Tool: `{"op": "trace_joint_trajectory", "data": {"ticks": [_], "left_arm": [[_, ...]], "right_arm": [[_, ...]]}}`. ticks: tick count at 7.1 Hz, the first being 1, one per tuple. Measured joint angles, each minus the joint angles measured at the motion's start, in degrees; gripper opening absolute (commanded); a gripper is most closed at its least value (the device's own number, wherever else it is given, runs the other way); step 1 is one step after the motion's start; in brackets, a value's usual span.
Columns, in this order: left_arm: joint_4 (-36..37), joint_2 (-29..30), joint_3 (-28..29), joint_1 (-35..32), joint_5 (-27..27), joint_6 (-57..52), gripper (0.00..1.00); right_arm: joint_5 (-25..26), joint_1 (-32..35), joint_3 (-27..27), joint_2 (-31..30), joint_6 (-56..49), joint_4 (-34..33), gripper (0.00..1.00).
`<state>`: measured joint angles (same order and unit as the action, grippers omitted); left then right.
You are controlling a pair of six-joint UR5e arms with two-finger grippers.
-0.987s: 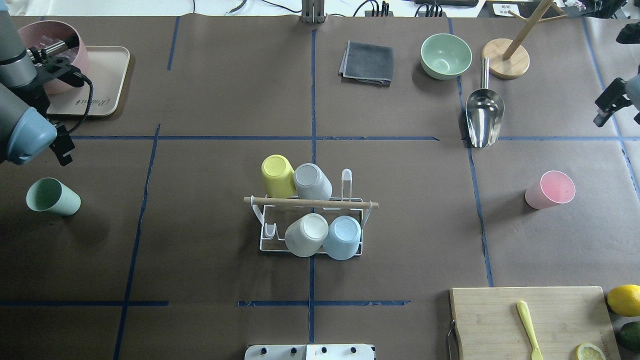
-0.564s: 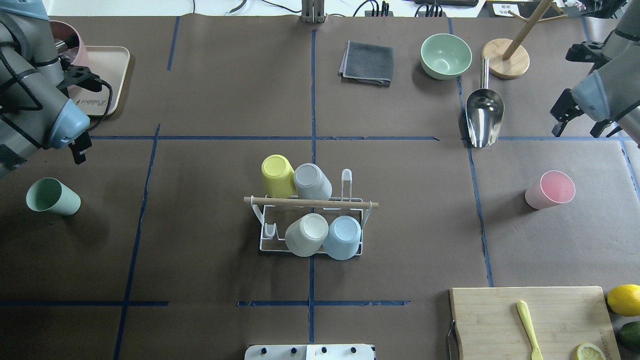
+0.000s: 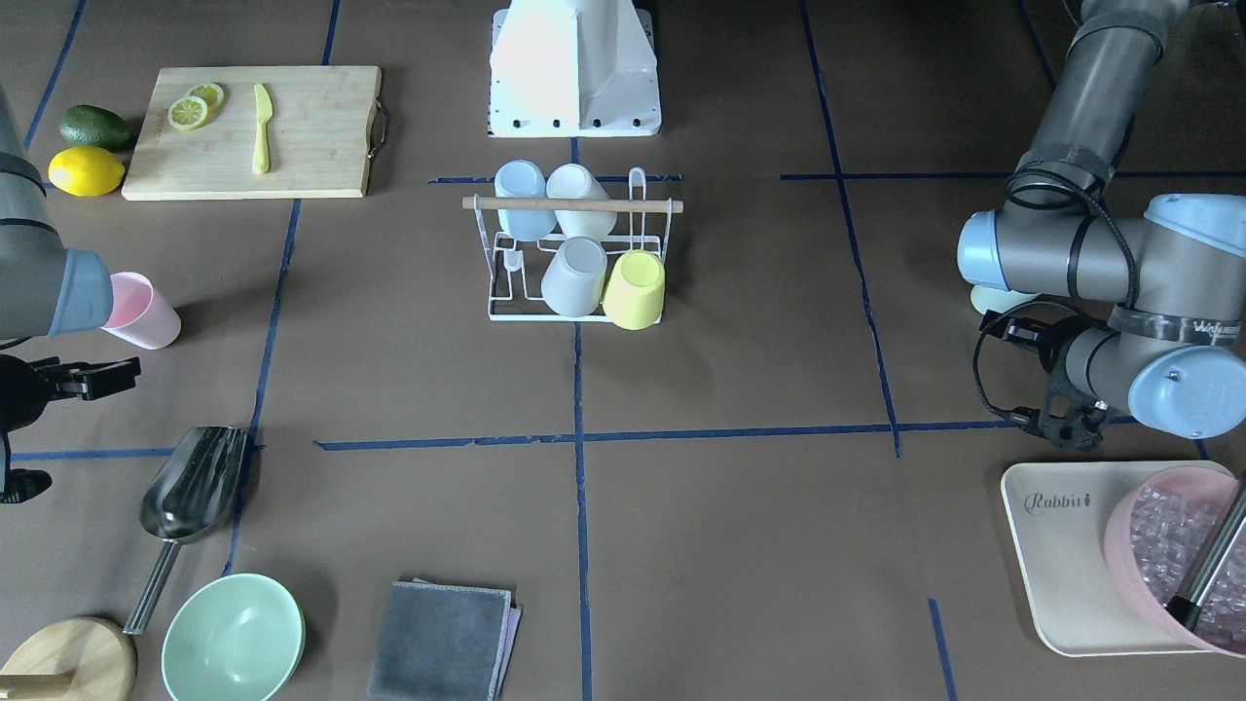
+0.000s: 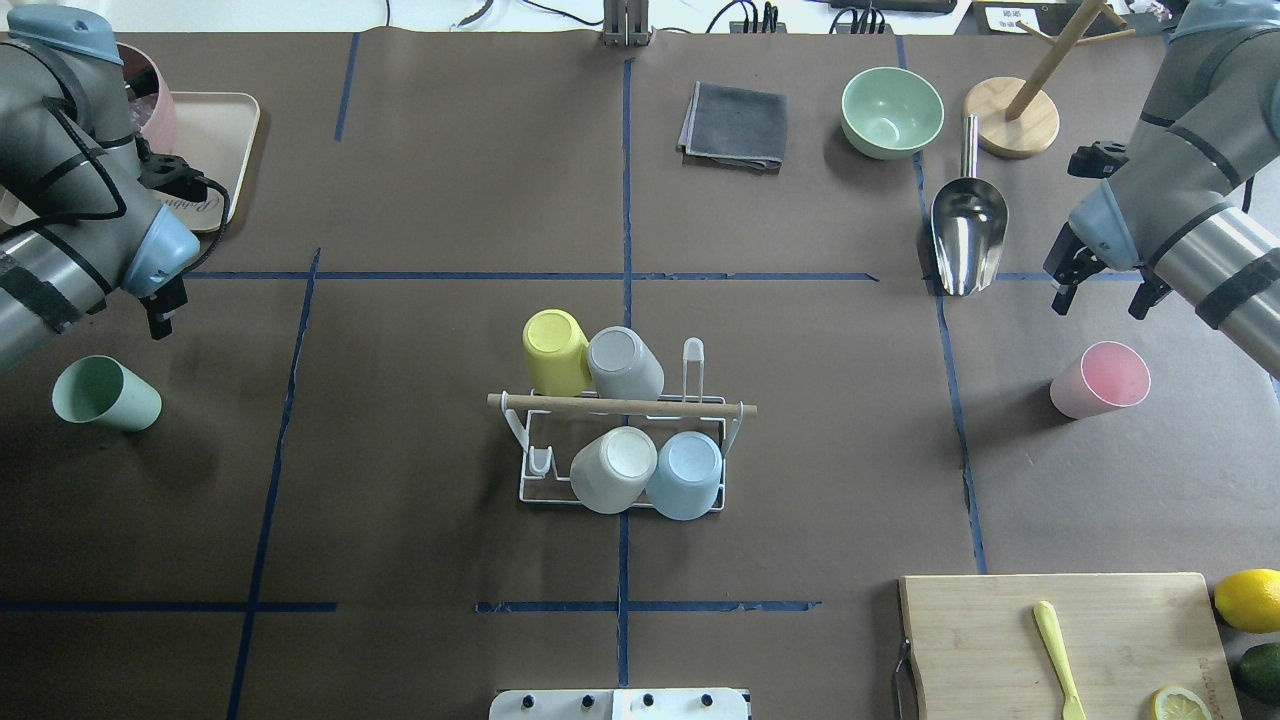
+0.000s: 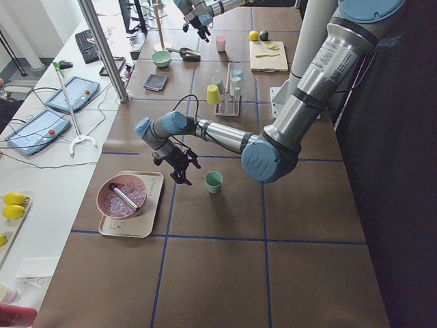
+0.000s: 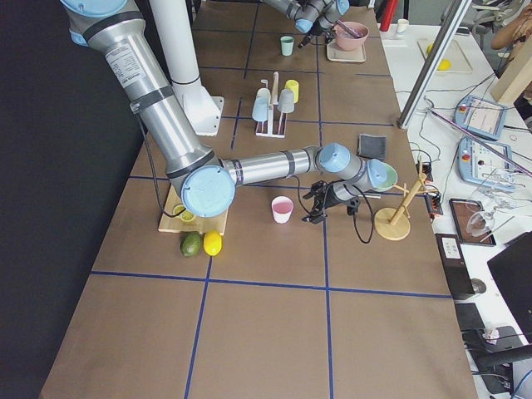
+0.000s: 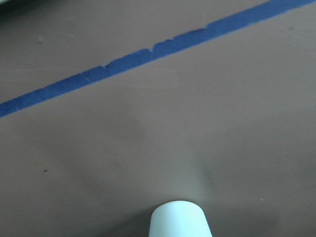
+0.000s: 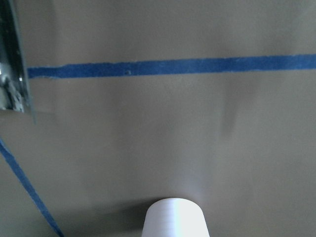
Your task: Place cup on cup holder
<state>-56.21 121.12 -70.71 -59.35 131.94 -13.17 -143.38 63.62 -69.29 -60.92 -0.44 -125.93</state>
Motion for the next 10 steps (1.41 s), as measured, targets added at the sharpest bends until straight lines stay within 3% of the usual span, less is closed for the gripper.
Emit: {"op": "trace_joint_trajectory", "data": {"ticks": [6,10], "left_arm": [[9.56,0.54,3.77,1.37,0.22,-0.19,1.0],[11.85,-0.24,4.68,4.23,0.25,-0.17,1.0]], "right_arm": [[0.27,-3.22,0.77,-1.33,-0.74,-3.22,1.0],[0.08,-3.46,0.39,-2.26,-2.0,-3.17,1.0]]}}
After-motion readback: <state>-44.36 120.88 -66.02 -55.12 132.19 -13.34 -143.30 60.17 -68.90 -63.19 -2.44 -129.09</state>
